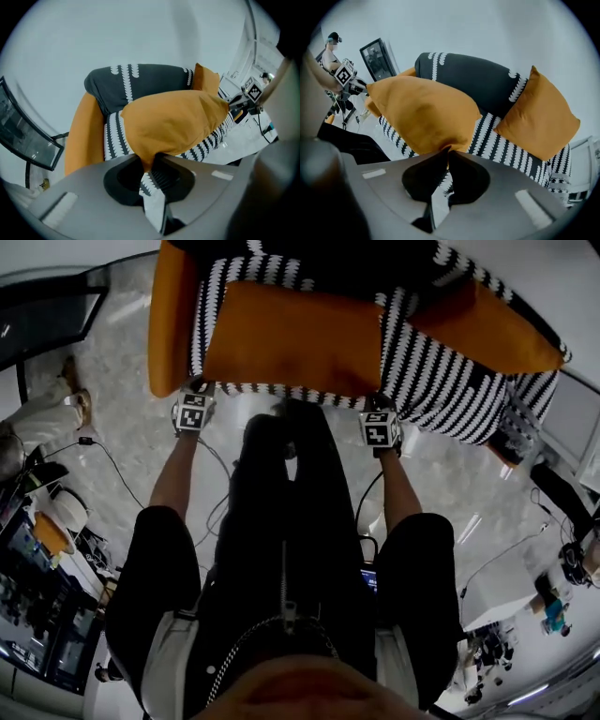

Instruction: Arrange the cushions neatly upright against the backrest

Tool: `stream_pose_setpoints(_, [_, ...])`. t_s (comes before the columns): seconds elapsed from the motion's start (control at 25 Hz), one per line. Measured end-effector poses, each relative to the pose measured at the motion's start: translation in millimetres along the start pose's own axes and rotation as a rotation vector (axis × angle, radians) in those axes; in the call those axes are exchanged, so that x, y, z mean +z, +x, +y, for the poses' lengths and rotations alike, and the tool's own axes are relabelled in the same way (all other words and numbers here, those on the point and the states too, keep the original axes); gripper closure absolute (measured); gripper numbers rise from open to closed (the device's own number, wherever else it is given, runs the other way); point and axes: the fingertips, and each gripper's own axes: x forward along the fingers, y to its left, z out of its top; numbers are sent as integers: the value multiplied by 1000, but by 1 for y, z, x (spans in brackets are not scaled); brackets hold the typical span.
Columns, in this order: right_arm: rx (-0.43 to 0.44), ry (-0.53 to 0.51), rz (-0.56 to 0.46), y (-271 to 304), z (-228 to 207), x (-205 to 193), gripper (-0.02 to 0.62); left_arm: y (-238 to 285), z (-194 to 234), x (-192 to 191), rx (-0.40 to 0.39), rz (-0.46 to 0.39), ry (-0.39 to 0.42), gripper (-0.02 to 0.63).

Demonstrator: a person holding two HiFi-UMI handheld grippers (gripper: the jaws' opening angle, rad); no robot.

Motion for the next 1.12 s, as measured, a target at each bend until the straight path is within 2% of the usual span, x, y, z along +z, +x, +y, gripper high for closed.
stream_pose_setpoints(0.12, [-24,31,-48,-13,-23,36,577,-9,5,42,-8,-64,-16,558])
stream_pose_setpoints(0.36, [-84,171,-114,-32,-61,100,577,-12,23,118,-63,-158,-9,559])
stream_pose_setpoints(0.68, [-168,283,-188,-34,-114,185,575,6,59,201,-124,-206,51,558])
stream_pose_setpoints(0.8, [-204,337,-198,-30,-134,212,572,17,73,237,-134,-224,40,557])
stream_pose_setpoints(0.92, [-289,419,-220,-35,-163,237,566,32,81,270,-153,-244,6,557])
stream_pose_setpoints(1.04, [-369,506,-282,-46,-182,264,561,44,94,299,-165,-262,-27,557])
stream_pose_setpoints(1.12, [-367,552,-330,-53,-185,280,555,50,102,313,-166,-272,-32,557])
